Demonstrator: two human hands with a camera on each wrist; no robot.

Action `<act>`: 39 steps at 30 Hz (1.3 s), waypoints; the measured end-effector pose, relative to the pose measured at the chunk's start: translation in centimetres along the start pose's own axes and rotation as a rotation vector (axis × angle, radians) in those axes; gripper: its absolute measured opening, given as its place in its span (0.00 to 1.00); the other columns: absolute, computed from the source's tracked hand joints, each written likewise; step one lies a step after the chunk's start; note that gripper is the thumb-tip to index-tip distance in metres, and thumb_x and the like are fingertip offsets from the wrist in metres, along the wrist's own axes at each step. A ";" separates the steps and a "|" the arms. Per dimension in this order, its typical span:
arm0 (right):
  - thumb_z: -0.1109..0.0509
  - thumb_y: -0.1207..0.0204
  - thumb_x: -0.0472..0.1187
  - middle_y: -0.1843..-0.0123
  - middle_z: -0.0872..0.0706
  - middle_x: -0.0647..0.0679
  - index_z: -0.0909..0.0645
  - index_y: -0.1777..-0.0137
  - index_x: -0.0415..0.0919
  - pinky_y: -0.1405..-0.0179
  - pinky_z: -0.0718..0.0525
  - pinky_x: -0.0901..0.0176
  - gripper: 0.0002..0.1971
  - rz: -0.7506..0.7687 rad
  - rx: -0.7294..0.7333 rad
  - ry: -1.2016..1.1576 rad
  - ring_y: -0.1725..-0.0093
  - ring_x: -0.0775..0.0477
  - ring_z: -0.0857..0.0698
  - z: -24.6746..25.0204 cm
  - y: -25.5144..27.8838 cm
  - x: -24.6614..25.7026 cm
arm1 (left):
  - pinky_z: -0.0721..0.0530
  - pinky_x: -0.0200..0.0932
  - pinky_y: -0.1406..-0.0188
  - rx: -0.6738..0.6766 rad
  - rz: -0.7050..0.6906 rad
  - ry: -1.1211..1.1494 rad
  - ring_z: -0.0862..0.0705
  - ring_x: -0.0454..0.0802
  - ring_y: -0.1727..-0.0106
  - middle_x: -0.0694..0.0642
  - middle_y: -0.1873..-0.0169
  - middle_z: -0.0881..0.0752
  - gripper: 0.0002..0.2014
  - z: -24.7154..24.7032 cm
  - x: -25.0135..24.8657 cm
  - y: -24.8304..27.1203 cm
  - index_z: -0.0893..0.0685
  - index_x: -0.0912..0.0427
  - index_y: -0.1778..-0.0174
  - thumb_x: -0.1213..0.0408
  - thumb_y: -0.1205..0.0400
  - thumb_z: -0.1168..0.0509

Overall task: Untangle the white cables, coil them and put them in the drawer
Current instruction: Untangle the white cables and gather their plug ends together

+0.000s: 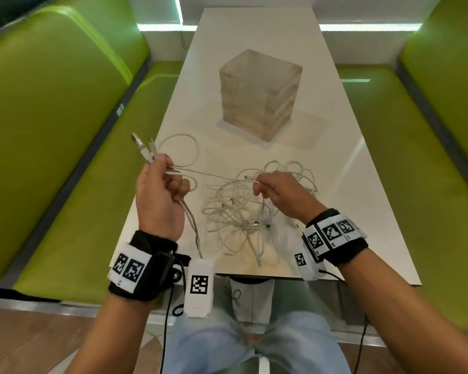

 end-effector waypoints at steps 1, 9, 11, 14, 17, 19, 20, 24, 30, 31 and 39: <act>0.47 0.25 0.45 0.70 0.22 0.65 0.17 0.62 0.41 0.53 0.24 0.51 0.18 -0.016 -0.023 0.033 0.62 0.51 0.22 0.1 -0.1 -0.5 | 0.41 0.36 0.79 -0.021 -0.026 0.013 0.43 0.42 0.79 0.47 0.81 0.38 0.13 0.3 -0.5 -0.3 0.28 0.57 0.67 0.68 0.15 0.43; 0.36 0.22 0.37 0.62 0.12 0.58 0.13 0.58 0.41 0.51 0.21 0.45 0.10 0.012 -0.120 -0.004 0.61 0.49 0.19 0.7 -0.4 0.6 | 0.32 0.40 0.76 0.145 0.011 -0.531 0.35 0.43 0.77 0.48 0.76 0.33 0.10 0.1 3.1 0.5 0.26 0.58 0.62 0.61 0.15 0.38; 0.35 0.22 0.37 0.62 0.10 0.53 0.13 0.59 0.39 0.56 0.22 0.51 0.09 0.066 -0.135 -0.024 0.64 0.52 0.20 0.5 -0.2 2.2 | 0.34 0.42 0.75 0.271 0.058 -0.601 0.35 0.43 0.76 0.49 0.75 0.33 0.08 -0.8 4.7 1.5 0.23 0.59 0.59 0.60 0.17 0.36; 0.38 0.21 0.36 0.68 0.15 0.55 0.16 0.58 0.36 0.64 0.22 0.59 0.10 0.071 -0.114 -0.120 0.67 0.58 0.20 0.7 0.2 3.5 | 0.34 0.39 0.75 0.395 0.036 -0.616 0.36 0.41 0.76 0.41 0.78 0.31 0.06 -1.6 5.6 2.3 0.20 0.54 0.60 0.59 0.18 0.33; 0.37 0.19 0.35 0.73 0.24 0.63 0.17 0.57 0.36 0.67 0.29 0.74 0.09 0.037 -0.051 -0.195 0.68 0.67 0.22 1.2 0.4 3.5 | 0.35 0.40 0.76 0.451 -0.024 -0.620 0.37 0.44 0.75 0.44 0.77 0.32 0.04 -1.6 5.1 2.3 0.17 0.50 0.58 0.61 0.18 0.34; 0.38 0.18 0.35 0.71 0.23 0.64 0.17 0.58 0.39 0.63 0.27 0.72 0.10 0.037 0.018 -0.127 0.65 0.66 0.22 1.3 0.2 2.6 | 0.33 0.38 0.77 0.403 -0.049 -0.591 0.36 0.43 0.76 0.45 0.77 0.32 0.07 -1.5 4.3 2.2 0.18 0.49 0.59 0.64 0.17 0.36; 0.39 0.19 0.36 0.69 0.22 0.64 0.18 0.59 0.42 0.58 0.24 0.66 0.10 0.026 0.035 -0.070 0.62 0.63 0.22 1.2 -0.1 1.8 | 0.32 0.37 0.78 0.349 -0.054 -0.554 0.35 0.42 0.77 0.44 0.78 0.31 0.08 -1.4 3.7 1.9 0.19 0.50 0.60 0.66 0.16 0.37; 0.41 0.25 0.38 0.64 0.13 0.54 0.19 0.63 0.49 0.49 0.22 0.45 0.11 -0.069 0.012 0.083 0.56 0.42 0.16 1.0 -0.5 -2.0 | 0.33 0.37 0.78 0.213 -0.103 -0.390 0.36 0.43 0.78 0.45 0.80 0.32 0.10 -0.4 1.1 0.6 0.24 0.55 0.64 0.68 0.16 0.38; 0.33 0.22 0.41 0.56 0.22 0.47 0.11 0.46 0.41 0.47 0.26 0.45 0.10 -0.025 -0.080 0.030 0.51 0.42 0.25 0.9 -0.5 -2.5 | 0.34 0.34 0.79 0.195 -0.082 -0.317 0.37 0.41 0.79 0.42 0.80 0.33 0.13 0.5 0.4 0.6 0.28 0.55 0.66 0.68 0.15 0.39; 0.31 0.23 0.41 0.57 0.24 0.47 0.12 0.44 0.42 0.47 0.27 0.45 0.11 -0.013 -0.112 0.012 0.52 0.42 0.27 1.1 -0.4 -2.3 | 0.35 0.35 0.79 0.215 -0.059 -0.311 0.38 0.41 0.79 0.43 0.80 0.34 0.13 0.7 0.6 0.7 0.29 0.55 0.66 0.68 0.15 0.39; 0.23 0.32 0.33 0.66 0.14 0.50 0.29 0.25 0.54 0.52 0.22 0.59 0.36 0.011 0.226 -0.691 0.61 0.52 0.17 3.3 2.4 3.8 | 0.47 0.39 0.79 0.546 0.313 -0.355 0.42 0.42 0.83 0.44 0.84 0.33 0.09 0.9 1.5 2.3 0.20 0.57 0.73 0.62 0.26 0.36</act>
Point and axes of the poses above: each hand's wrist, its own y-axis away from the middle knuckle, its own z-axis out of the back of the hand, x = y × z, the point moved 1 cm from there along -y, towards the middle knuckle
